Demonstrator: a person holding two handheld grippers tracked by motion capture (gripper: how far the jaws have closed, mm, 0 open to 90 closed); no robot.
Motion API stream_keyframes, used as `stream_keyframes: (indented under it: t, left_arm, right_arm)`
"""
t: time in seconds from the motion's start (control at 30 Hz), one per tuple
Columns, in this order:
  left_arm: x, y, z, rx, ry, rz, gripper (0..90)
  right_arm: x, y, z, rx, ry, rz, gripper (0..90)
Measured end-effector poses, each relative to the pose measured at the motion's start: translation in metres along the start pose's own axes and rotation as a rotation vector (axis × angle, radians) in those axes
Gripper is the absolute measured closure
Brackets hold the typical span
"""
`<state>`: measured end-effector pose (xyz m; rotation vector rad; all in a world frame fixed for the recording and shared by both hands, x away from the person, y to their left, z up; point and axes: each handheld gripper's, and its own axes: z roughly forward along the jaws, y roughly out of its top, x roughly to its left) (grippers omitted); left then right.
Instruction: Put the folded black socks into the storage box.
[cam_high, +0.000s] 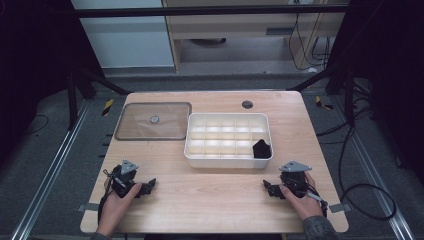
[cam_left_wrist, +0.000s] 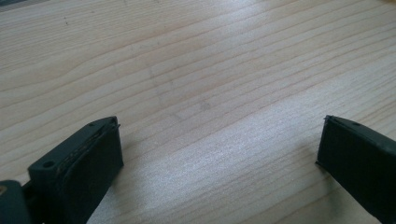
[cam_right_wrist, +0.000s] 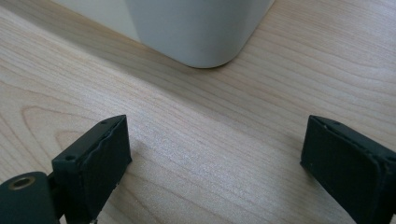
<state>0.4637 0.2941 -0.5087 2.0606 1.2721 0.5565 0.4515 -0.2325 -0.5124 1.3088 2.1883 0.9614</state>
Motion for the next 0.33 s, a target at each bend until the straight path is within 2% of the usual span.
stream_keyframes:
  t: [0.33]
  left_arm:
    - [-0.0003, 0.0011, 0.001, 0.001, 0.002, -0.004, 0.0]
  right_arm:
    - [0.005, -0.0006, -0.0004, 0.003, -0.028, 0.019, 6.9]
